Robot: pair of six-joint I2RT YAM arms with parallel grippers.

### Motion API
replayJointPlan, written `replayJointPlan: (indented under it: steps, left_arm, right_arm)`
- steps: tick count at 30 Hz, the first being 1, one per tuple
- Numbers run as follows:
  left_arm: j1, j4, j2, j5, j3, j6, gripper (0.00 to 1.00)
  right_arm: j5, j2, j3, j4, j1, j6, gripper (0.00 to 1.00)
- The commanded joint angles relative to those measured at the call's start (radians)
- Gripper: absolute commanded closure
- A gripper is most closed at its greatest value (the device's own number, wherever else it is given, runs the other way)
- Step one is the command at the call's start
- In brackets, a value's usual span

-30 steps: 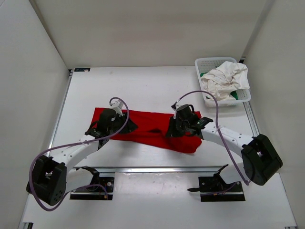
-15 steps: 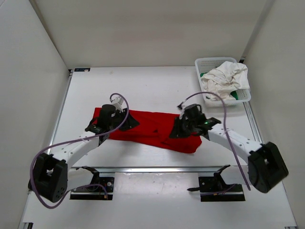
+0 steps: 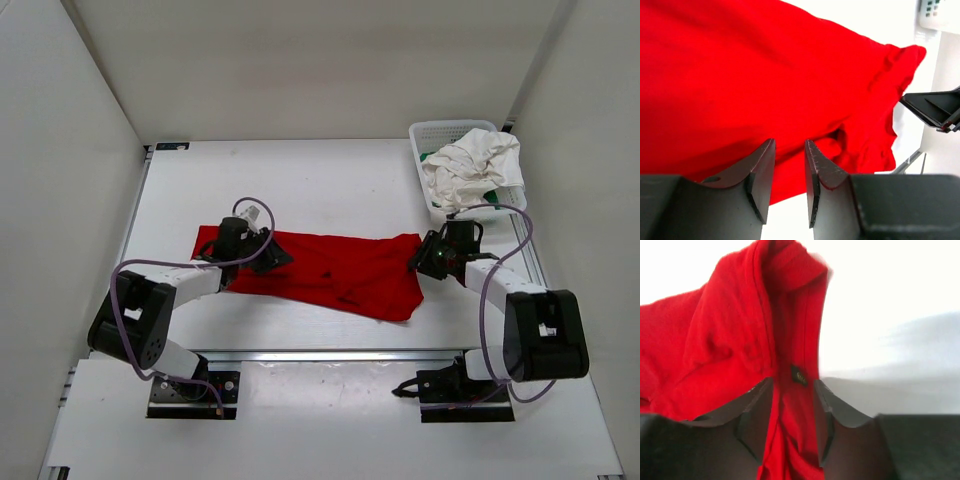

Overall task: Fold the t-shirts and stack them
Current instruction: Fold the other side of the tshirt into a rectangle

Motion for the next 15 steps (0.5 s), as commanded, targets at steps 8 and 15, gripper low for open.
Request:
replayJointPlan:
  steps: [8,15]
  left_arm:
    - [0.159,0.096,-0.031,-0.019,-0.143,-0.055,0.60]
    - [0.302,0.153,-0.037,0.000,-0.213,-0.156,0.57]
  right_arm:
    - [-0.057,0.093,0.000,0.263,-0.025,0.044,0.99]
    - [0.026,0.053,-0.013,0.181,-0.071,0.030,1.00]
